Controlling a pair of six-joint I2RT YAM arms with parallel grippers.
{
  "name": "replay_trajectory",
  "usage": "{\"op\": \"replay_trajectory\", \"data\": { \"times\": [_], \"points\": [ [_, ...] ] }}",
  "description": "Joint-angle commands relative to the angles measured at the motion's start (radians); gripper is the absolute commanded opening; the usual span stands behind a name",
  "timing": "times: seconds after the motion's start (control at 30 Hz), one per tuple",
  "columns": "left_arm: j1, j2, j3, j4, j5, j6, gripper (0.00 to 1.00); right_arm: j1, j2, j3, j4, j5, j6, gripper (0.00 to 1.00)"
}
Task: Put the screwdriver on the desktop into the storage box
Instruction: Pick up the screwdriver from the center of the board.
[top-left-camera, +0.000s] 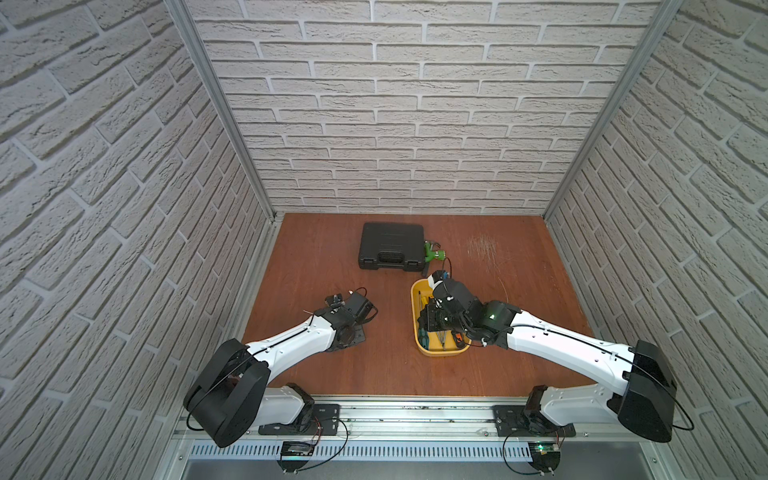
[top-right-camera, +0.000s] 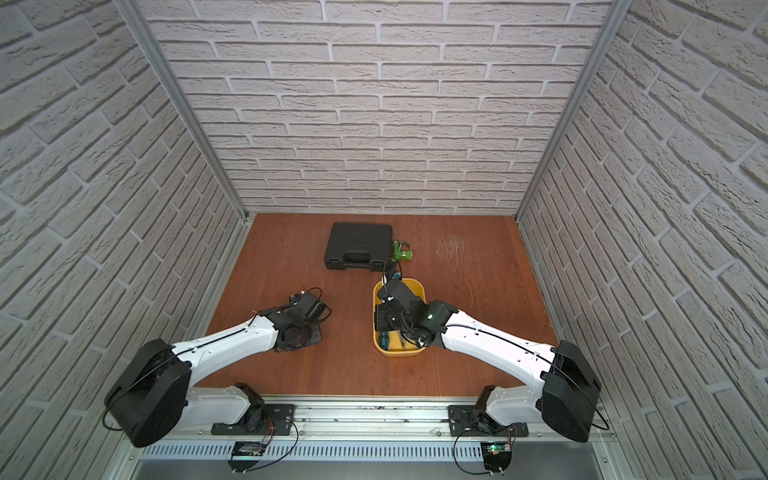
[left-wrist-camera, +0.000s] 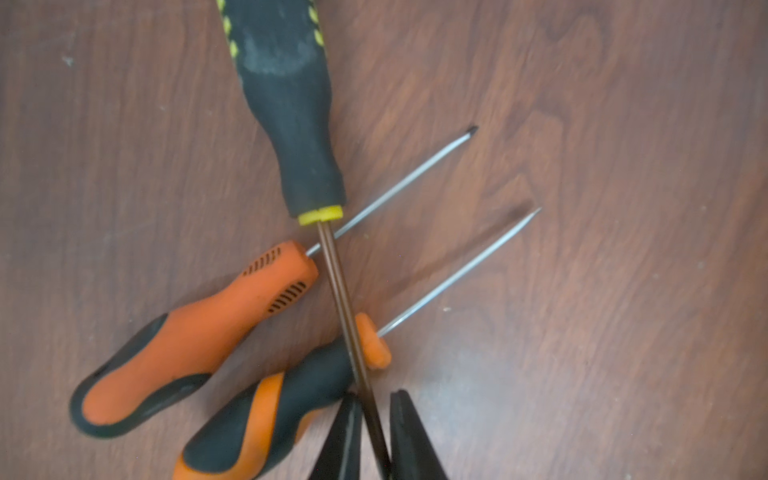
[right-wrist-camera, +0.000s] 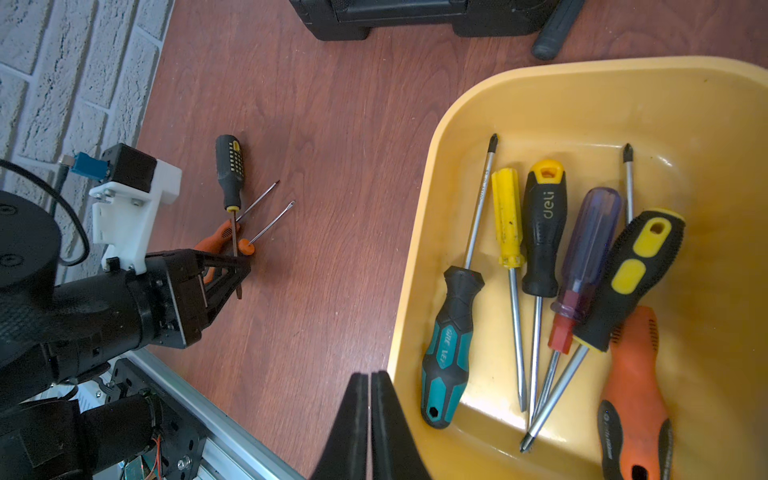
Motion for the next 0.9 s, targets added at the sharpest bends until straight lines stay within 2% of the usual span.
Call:
{"op": "replay_trajectory", "data": {
  "times": [0.0, 0.1, 0.37, 0.73, 0.87],
  "points": [
    [0.004, 0.003, -0.018, 0.009, 0.004, -0.009, 0.15, 0.006, -0.027, 0.002, -0.007, 0.021, 0.007, 0.11],
    [0.004, -0.008, -0.015, 0.003, -0.004, -0.012, 0.08, 0.006, -0.034, -0.001, -0.009, 0.021, 0.010, 0.11],
    [-0.001, -0.065, -0.006, -0.037, -0.026, -0.017, 0.00, 0.006, -0.041, 0.002, -0.016, 0.029, 0.009, 0.11],
    [-0.094, -0.157, 0.083, -0.149, -0.132, -0.007, 0.00, 0.006, -0.053, 0.000, -0.026, 0.035, 0.009, 0.11],
    [-0.141, -0.179, 0.143, -0.205, -0.225, 0.030, 0.00, 0.008, -0.065, 0.007, -0.043, 0.053, 0.007, 0.10]
  ]
}}
